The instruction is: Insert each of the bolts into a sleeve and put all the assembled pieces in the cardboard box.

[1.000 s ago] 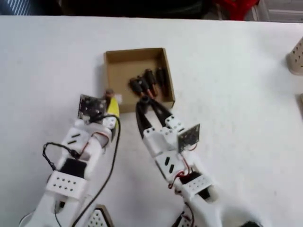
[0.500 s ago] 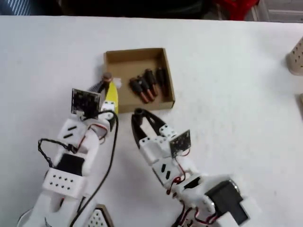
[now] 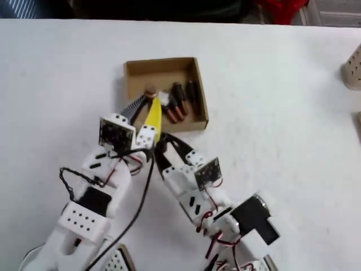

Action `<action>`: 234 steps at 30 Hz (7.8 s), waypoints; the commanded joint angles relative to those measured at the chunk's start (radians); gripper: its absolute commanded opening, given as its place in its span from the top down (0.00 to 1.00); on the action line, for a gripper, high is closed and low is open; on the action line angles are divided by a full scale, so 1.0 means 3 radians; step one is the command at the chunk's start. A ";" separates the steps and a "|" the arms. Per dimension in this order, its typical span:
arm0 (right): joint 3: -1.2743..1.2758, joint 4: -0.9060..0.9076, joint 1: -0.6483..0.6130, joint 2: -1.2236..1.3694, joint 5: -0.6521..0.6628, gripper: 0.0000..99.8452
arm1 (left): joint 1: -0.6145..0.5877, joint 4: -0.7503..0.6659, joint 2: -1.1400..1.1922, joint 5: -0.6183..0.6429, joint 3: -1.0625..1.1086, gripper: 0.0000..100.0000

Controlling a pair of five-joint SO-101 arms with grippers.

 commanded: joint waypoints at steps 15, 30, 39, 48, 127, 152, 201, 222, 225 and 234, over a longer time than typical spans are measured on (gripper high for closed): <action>-0.0199 -0.0171 0.0105 0.0100 0.0036 0.98 | 0.0115 -0.0087 -0.0156 0.0373 0.0118 0.98; -0.0199 -0.0166 0.0090 0.0100 0.0036 0.98 | 0.0217 0.1141 -0.1839 0.0384 0.0143 0.98; -0.0199 -0.0166 0.0100 0.0100 0.0036 0.98 | 0.0197 0.0215 -0.0320 0.0384 -0.0097 0.98; -0.0205 -0.0166 0.0105 0.0100 0.0036 0.98 | 0.0294 0.0194 -0.0182 0.0384 -0.0072 0.98; -0.0210 -0.0171 0.0156 0.0095 0.0036 0.98 | 0.0330 0.0455 -0.0187 0.0384 0.0026 0.98; -0.0123 -0.0386 0.0146 0.0069 0.0051 0.98 | 0.0212 0.0425 -0.0161 0.0491 -0.0072 0.98; -0.0138 -0.0417 0.0228 0.0069 0.0036 0.98 | 0.0233 0.2020 0.0309 0.0481 -0.0537 0.47; -0.0143 -0.0401 0.0212 0.0095 0.0036 0.98 | -0.0417 0.1718 -0.1343 0.0731 -0.0517 0.85; -0.0143 -0.0401 0.0212 0.0095 0.0036 0.98 | -0.0662 0.1488 -0.1256 0.0731 -0.0517 0.98; -0.0138 -0.0182 0.0233 0.0069 0.0036 0.98 | -0.1107 0.1478 -0.1409 0.0711 0.0072 0.98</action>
